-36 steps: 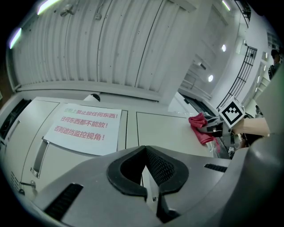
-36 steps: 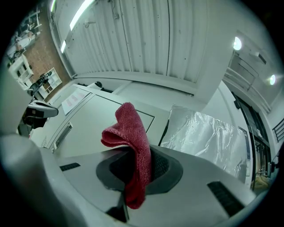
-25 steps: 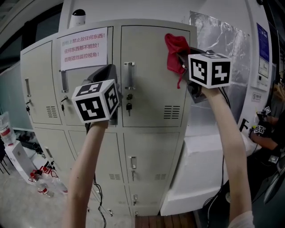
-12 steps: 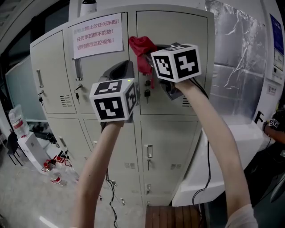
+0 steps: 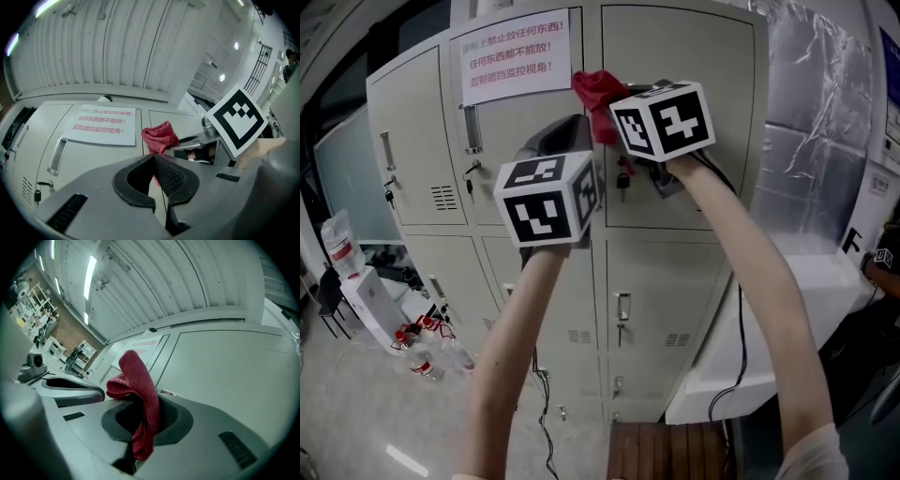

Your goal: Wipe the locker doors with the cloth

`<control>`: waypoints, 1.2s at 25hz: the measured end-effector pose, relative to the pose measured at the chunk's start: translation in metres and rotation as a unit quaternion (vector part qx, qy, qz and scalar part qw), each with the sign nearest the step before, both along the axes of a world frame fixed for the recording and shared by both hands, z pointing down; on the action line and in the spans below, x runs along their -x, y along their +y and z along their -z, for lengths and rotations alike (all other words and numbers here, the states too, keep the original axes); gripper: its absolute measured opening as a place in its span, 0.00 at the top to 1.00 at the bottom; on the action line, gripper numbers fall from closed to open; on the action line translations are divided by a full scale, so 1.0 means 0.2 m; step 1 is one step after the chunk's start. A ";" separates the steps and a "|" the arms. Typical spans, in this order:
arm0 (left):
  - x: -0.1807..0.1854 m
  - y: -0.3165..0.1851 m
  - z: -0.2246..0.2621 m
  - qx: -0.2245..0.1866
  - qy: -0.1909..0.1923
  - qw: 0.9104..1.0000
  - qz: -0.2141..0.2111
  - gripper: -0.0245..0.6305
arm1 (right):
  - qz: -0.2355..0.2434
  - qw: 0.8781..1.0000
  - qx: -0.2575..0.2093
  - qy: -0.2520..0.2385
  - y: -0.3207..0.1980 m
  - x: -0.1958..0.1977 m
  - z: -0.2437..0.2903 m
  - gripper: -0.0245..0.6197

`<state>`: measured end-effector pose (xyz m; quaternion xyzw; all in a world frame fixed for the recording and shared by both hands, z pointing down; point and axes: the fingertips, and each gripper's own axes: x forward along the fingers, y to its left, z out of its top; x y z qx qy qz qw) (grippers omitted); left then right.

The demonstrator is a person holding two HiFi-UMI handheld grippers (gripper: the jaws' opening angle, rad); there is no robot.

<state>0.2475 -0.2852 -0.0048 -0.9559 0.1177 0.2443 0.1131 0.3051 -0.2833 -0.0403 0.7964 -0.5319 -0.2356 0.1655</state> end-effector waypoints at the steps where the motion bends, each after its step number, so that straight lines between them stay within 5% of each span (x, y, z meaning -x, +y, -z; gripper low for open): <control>1: 0.00 0.00 0.00 0.000 -0.001 1.000 0.000 0.94 | -0.001 1.000 0.000 0.002 0.00 0.00 0.00 0.92; 10: -0.03 0.02 -0.02 0.009 -0.001 1.000 -0.019 0.94 | -0.008 1.000 -0.009 0.000 0.11 -0.05 -0.01 0.92; 15: -0.06 0.07 -0.04 -0.028 -0.004 1.000 0.001 0.94 | -0.020 0.999 -0.030 -0.007 0.20 -0.12 0.00 0.92; 30: -0.13 0.19 -0.13 -0.015 -0.003 0.999 -0.046 0.94 | -0.070 0.995 -0.069 -0.014 0.65 -0.39 0.00 0.92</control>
